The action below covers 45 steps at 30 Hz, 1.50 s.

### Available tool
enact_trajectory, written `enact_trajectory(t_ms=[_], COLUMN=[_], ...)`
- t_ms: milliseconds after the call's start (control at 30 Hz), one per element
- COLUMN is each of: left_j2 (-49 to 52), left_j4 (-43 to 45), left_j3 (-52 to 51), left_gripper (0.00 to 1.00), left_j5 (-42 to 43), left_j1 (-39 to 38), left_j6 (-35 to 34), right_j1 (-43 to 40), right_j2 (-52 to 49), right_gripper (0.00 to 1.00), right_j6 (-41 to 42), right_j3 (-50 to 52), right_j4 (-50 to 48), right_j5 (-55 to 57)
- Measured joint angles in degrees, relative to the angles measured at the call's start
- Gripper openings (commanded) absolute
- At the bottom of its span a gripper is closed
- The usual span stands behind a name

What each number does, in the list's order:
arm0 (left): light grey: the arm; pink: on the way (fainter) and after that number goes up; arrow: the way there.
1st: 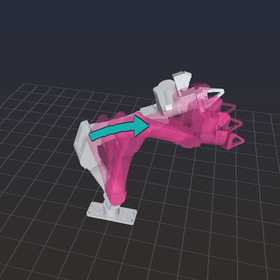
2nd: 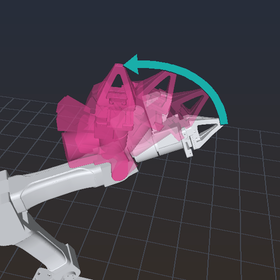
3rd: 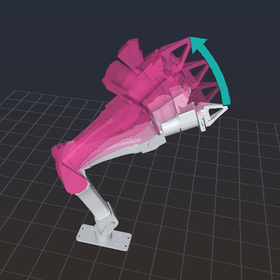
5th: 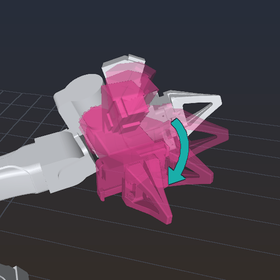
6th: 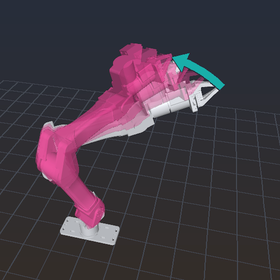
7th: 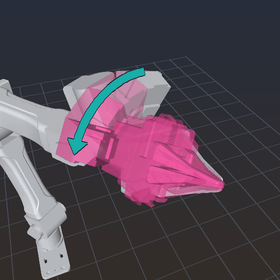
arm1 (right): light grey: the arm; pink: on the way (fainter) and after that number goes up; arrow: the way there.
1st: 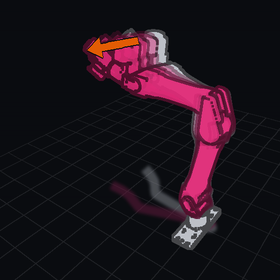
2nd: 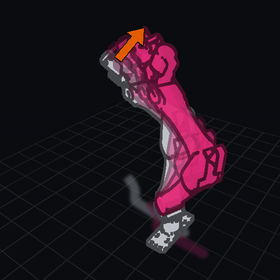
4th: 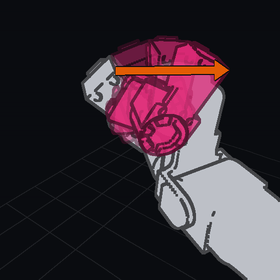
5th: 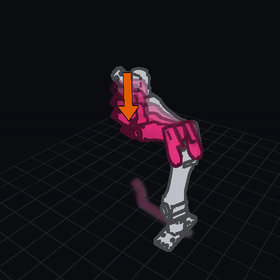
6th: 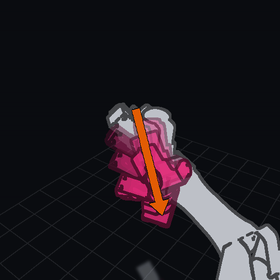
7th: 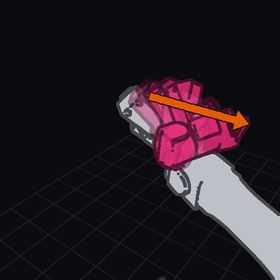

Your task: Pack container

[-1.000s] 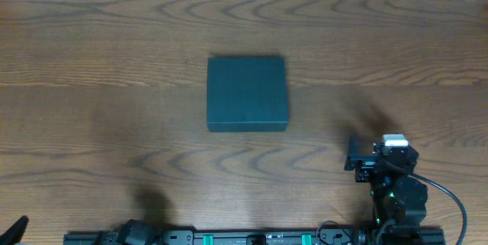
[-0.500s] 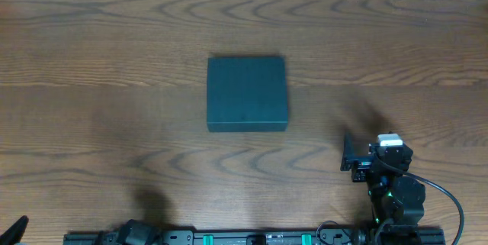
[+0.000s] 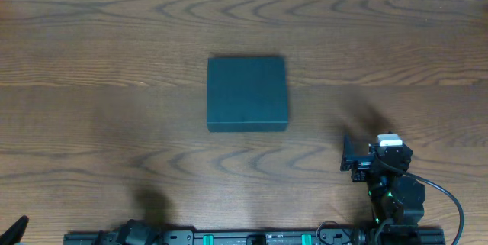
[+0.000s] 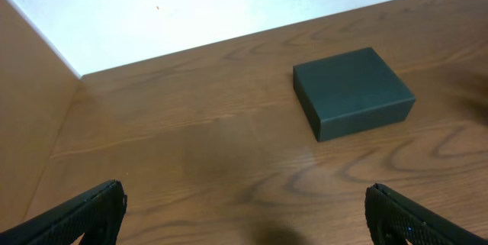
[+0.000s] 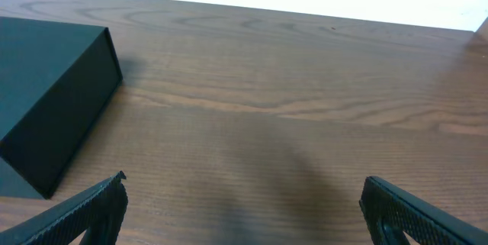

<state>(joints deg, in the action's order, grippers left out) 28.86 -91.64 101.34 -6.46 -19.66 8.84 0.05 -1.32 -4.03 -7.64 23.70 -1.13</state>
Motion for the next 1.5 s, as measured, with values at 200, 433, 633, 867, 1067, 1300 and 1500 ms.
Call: enact_trajectory(t_ms=[200, 433, 633, 867, 1067, 1300, 1500], left_j2=[0.0, -0.9, -5.6, -13.0, -18.2, -23.0, -26.3], left_j4=[-0.4, 10.9, 39.8, 64.6, 76.7, 81.9, 82.5], left_j3=[0.0, -4.6, -26.7, -57.4, -75.1, -86.9, -92.2], left_gripper=[0.99, 0.98, 0.98, 0.98, 0.99, 0.98, 0.98], left_j5=[0.0, 0.4, 1.5, 5.5, 6.7, 6.7, 6.7], left_j1=[0.0, 5.0, 15.1, 19.2, 19.2, 19.3, 19.3], left_j6=[0.0, 0.3, 0.7, 0.3, -1.9, -2.8, -2.9], right_j1=[0.0, 0.0, 0.0, 0.0, 0.0, 0.0, 0.0], right_j2=[0.0, 0.0, 0.0, 0.0, 0.0, 0.0, 0.0], right_gripper=[0.99, 0.99, 0.99, 0.99, 0.99, 0.99, 0.99], right_j6=[0.0, 0.0, 0.0, 0.0, 0.0, 0.0, 0.0], right_j3=[0.0, 0.0, 0.1, 0.2, 0.2, 0.2, 0.2], right_j4=[0.0, 0.0, -0.1, -0.2, -0.2, -0.2, -0.2], right_j5=[0.0, 0.0, -0.2, -0.2, -0.3, -0.4, -0.4])
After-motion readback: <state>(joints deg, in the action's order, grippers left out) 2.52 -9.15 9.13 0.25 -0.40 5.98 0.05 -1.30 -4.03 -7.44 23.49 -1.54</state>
